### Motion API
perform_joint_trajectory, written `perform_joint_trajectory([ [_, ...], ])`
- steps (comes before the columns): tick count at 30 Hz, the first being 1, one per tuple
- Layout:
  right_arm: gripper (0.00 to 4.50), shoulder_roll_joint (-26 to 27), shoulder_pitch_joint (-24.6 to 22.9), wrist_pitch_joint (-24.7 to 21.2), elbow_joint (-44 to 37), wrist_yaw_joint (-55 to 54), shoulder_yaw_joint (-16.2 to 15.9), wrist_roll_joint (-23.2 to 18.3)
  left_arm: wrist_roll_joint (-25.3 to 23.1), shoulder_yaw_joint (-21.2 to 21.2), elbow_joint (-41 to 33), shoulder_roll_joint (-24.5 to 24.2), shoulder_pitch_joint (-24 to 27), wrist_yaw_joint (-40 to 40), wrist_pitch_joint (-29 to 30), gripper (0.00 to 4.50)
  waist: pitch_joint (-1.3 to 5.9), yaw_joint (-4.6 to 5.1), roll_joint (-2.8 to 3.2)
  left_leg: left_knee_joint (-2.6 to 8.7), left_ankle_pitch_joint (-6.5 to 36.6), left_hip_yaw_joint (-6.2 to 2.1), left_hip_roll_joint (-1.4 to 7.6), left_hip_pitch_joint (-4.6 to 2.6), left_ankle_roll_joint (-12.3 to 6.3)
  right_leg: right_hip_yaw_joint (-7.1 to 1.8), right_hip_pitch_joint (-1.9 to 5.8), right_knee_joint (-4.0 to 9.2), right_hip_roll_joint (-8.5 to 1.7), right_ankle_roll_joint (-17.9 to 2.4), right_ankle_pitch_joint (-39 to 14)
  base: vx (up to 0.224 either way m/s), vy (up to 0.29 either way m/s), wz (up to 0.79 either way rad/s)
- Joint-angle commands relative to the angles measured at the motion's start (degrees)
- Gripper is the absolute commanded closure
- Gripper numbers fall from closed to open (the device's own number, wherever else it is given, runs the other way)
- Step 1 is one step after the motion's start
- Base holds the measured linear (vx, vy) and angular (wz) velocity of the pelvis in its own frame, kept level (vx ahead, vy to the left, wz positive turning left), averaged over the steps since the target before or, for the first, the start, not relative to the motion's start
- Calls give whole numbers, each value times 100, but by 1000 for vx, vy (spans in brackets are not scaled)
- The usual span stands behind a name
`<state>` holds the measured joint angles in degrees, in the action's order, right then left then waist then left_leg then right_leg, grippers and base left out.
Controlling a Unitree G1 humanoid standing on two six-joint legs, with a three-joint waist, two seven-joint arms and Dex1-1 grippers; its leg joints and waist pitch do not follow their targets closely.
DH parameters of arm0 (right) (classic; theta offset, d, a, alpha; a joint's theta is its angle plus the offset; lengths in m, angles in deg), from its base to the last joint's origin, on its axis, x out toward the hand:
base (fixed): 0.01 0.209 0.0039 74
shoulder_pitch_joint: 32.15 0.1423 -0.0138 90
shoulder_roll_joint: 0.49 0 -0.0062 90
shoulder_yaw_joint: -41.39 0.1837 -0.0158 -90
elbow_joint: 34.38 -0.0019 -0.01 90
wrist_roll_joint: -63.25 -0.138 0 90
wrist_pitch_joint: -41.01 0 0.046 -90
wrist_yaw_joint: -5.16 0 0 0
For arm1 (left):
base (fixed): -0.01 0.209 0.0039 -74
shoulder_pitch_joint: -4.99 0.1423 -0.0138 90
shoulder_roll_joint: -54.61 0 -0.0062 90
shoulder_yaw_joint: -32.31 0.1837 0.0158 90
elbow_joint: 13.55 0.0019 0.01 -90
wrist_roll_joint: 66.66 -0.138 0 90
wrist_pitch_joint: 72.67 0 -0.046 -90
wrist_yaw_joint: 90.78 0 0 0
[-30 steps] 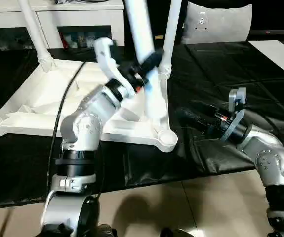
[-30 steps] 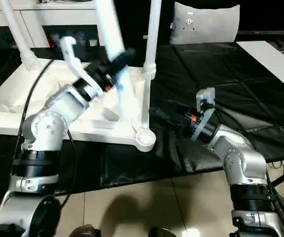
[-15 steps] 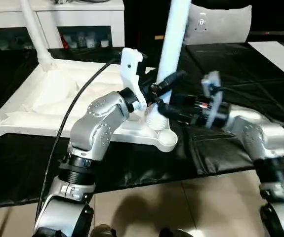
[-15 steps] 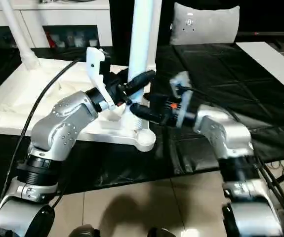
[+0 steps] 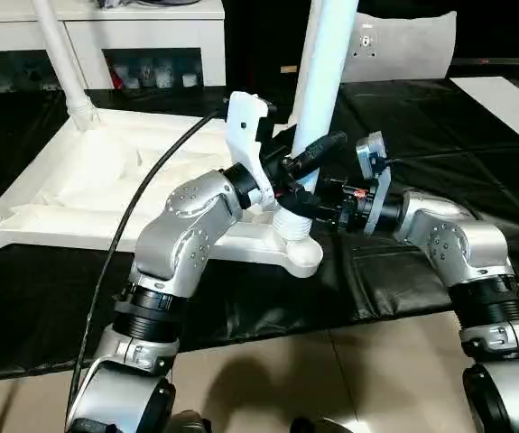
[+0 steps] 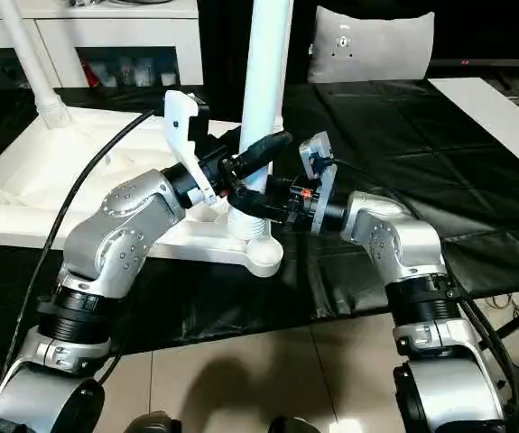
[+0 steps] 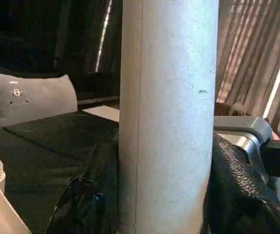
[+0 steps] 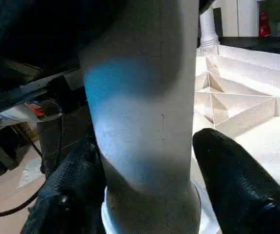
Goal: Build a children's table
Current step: Pick table leg
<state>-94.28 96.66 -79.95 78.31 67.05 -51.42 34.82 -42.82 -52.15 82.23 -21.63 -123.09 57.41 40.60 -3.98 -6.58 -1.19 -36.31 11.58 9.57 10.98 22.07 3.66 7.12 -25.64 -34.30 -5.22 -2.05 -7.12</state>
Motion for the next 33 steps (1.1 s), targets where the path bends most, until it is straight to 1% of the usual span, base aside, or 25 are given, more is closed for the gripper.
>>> perform_joint_trajectory([
  [1, 194, -42, 70, 43, 50, -56, 22, 79, 9, 128, -148, 71, -42, -78, -69, 260, 545, -18, -103, 377, 315, -19, 164, -6, -363, -274, 498, 404, -322, -474, -2062, 0, 0, 0],
  [5, 208, -18, 45, 81, 82, -29, 18, 112, 6, 91, -136, 109, -42, -77, -58, 260, 547, -16, -108, 374, 317, -18, 162, 1, -370, -273, 505, 398, -325, -499, -2034, 0, 0, 0],
  [6, 234, -16, 45, 85, 84, -29, 16, 116, 7, 88, -133, 112, -43, -75, -57, 260, 545, -19, -97, 377, 317, -21, 165, -4, -368, -274, 501, 399, -327, -501, -2042, 0, 0, 0],
  [7, 240, -6, 47, 97, 96, -27, 12, 131, 10, 75, -123, 118, -49, -69, -52, 260, 547, -19, -96, 373, 317, -19, 167, -11, -371, -275, 496, 402, -324, -507, -2040, 0, 0, 0],
  [11, 250, 11, 55, 117, 117, -28, 12, 154, -19, 38, -110, 121, -56, 11, -45, 260, 545, -19, -108, 374, 317, -19, 164, -3, -361, -273, 499, 399, -325, -486, -2070, 0, 0, 0],
  [12, 254, 16, 55, 136, 129, -27, 3, 176, -14, 3, -85, 136, -69, 51, -37, 260, 544, -18, -100, 374, 317, -20, 165, -2, -360, -273, 499, 402, -324, -486, -2068, 0, 0, 0],
  [14, 255, 19, 51, 171, 152, -33, -14, 217, 64, -53, -72, 148, -95, 44, 50, 260, 543, -18, -106, 375, 334, -17, 161, -7, -358, -271, 498, 406, -323, -484, -2090, 0, 0, 0],
  [15, 255, 18, 48, 189, 167, -32, -20, 233, 98, -94, -79, 156, -113, 52, 61, 225, 542, -18, -100, 374, 337, -17, 158, -1, -360, -271, 501, 409, -323, -479, -2107, 0, 0, 0],
  [17, 256, 15, 33, 208, 171, -28, -30, 253, 98, -162, -93, 147, -167, 85, 10, 190, 542, -21, -103, 374, 351, -17, 155, 0, -358, -268, 501, 416, -324, -464, -2145, 0, 0, 0],
  [18, 256, 15, 33, 208, 171, -28, -30, 254, 93, -163, -91, 147, -169, 90, 4, 188, 542, -21, -101, 375, 374, -18, 160, -9, -359, -267, 495, 420, -326, -451, -2182, 0, 0, 0],
  [20, 257, 5, 18, 220, 158, -25, -61, 306, -66, -230, 21, 160, -237, 298, -157, 165, 541, -17, -89, 375, 352, -23, 165, -5, -366, -267, 492, 415, -315, -465, -2121, 0, 0, 0],
  [21, 257, 1, 14, 231, 156, -21, -74, 328, -73, -255, 46, 167, -251, 338, -157, 151, 543, -15, -95, 371, 353, -22, 160, -4, -364, -265, 494, 413, -310, -458, -2106, 0, 0, 0],
  [23, 257, 2, 4, 264, 167, -20, -93, 370, -60, -290, 82, 166, -265, 333, -168, 141, 545, -16, -102, 372, 351, -21, 149, 6, -344, -262, 506, 421, -319, -458, -2123, 0, 0, 0],
  [25, 257, 13, 3, 272, 172, -21, -91, 372, -71, -286, 77, 157, -253, 299, -208, 141, 548, -20, -97, 371, 347, -24, 147, 8, -348, -261, 511, 418, -323, -449, -2125, 0, 0, 0],
  [26, 257, 30, 9, 280, 182, -27, -81, 376, -46, -282, 55, 157, -230, 262, -159, 166, 548, -19, -99, 368, 348, -21, 149, 2, -356, -264, 506, 415, -320, -443, -2112, 0, 0, 0],
  [27, 257, 31, 9, 281, 183, -27, -81, 376, -49, -281, 55, 158, -229, 267, -158, 171, 547, -18, -92, 370, 341, -24, 153, 3, -362, -264, 506, 409, -320, -449, -2100, 0, 0, 0],
  [30, 257, 41, 11, 297, 183, -21, -79, 380, -65, -267, 77, 166, -224, 314, -161, 180, 549, -21, -97, 371, 335, -26, 162, -4, -384, -264, 501, 402, -317, -491, -2054, 0, 0, 0],
  [32, 257, 46, 13, 297, 181, -17, -75, 391, -55, -264, 83, 163, -226, 313, -161, 216, 545, -20, -92, 373, 350, -26, 165, -5, -383, -264, 501, 403, -320, -520, -2048, 0, 0, 0],
  [33, 257, 51, 18, 302, 191, -8, -71, 404, -56, -265, 91, 165, -227, 306, -165, 216, 545, -20, -92, 373, 350, -26, 165, -5, -383, -264, 501, 403, -320, -520, -2048, 0, 0, 0],
])
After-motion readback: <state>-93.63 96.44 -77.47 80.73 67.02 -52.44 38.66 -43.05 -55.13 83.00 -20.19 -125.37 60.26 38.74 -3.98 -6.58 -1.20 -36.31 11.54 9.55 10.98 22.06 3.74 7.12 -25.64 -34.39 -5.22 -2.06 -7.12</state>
